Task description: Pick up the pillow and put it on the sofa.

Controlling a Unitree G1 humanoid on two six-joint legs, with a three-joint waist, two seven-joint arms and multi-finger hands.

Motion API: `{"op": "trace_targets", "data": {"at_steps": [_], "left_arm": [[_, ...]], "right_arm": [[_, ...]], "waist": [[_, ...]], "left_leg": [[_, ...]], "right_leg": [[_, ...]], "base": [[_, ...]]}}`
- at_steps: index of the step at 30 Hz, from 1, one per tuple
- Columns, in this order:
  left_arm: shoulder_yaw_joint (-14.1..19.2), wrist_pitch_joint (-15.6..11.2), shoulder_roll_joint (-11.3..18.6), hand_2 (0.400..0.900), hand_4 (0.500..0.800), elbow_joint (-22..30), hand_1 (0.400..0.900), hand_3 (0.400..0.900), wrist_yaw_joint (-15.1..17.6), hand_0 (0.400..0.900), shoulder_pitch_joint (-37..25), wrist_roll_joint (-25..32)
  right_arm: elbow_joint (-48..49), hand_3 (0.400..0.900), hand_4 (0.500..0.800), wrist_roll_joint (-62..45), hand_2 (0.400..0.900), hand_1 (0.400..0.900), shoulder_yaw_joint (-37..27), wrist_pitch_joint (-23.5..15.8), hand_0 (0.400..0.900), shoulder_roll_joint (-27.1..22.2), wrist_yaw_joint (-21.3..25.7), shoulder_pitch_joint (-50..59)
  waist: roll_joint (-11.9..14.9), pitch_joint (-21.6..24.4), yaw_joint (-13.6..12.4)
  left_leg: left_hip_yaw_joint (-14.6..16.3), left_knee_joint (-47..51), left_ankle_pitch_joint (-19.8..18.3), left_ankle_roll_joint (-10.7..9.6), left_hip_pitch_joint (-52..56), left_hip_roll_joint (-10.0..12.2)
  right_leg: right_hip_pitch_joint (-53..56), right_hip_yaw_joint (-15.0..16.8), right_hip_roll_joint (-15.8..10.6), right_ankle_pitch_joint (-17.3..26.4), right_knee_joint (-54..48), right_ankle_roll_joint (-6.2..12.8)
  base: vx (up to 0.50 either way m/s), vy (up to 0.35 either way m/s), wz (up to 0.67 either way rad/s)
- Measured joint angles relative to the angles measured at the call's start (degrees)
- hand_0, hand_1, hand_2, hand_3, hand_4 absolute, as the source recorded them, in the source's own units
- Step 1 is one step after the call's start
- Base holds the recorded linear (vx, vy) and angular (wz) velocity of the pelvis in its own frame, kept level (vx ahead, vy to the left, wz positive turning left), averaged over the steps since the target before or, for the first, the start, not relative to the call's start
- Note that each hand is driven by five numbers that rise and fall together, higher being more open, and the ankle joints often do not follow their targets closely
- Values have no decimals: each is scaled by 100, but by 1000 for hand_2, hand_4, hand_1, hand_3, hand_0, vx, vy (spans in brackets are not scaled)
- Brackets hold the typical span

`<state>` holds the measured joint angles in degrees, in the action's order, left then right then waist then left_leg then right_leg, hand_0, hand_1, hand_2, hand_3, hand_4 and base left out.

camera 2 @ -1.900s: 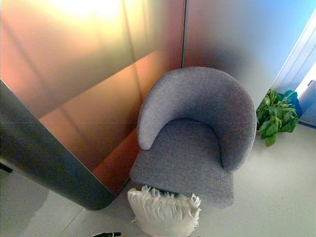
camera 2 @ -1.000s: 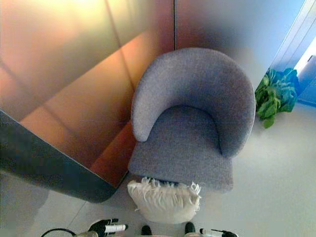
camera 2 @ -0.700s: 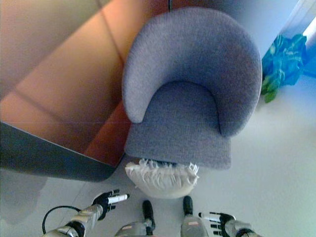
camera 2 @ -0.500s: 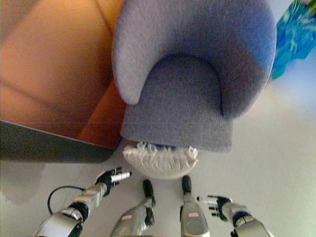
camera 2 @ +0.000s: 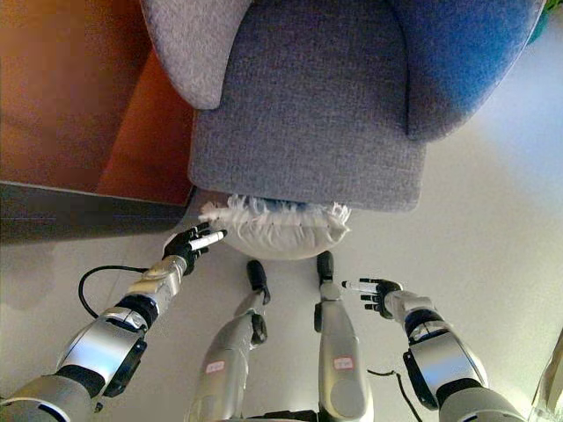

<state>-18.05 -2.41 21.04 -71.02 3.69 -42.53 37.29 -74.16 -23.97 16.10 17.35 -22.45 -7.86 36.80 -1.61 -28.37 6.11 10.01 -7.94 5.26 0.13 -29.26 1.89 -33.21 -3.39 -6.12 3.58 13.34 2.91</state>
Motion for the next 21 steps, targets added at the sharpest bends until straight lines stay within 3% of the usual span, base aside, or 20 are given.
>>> {"op": "trace_targets", "data": {"at_steps": [18,21], "left_arm": [[-235,-4,203,900,800,1,900,900,358,900,-977,414],[-261,-117,215,900,800,1,900,900,466,900,-1067,433]], "right_arm": [[-19,900,800,-278,900,900,174,259,900,-217,-11,839],[-14,900,800,-474,900,900,169,254,900,-187,-7,870]], "waist": [[43,-67,41],[51,-71,92]], "left_leg": [[-60,-498,80,13,-1402,18],[-69,-503,97,38,-1594,17]], "right_leg": [[-1489,55,-25,-12,661,-79],[-1674,49,-25,4,661,-103]], "base": [[-10,-6,-1],[21,-35,-1]]}}
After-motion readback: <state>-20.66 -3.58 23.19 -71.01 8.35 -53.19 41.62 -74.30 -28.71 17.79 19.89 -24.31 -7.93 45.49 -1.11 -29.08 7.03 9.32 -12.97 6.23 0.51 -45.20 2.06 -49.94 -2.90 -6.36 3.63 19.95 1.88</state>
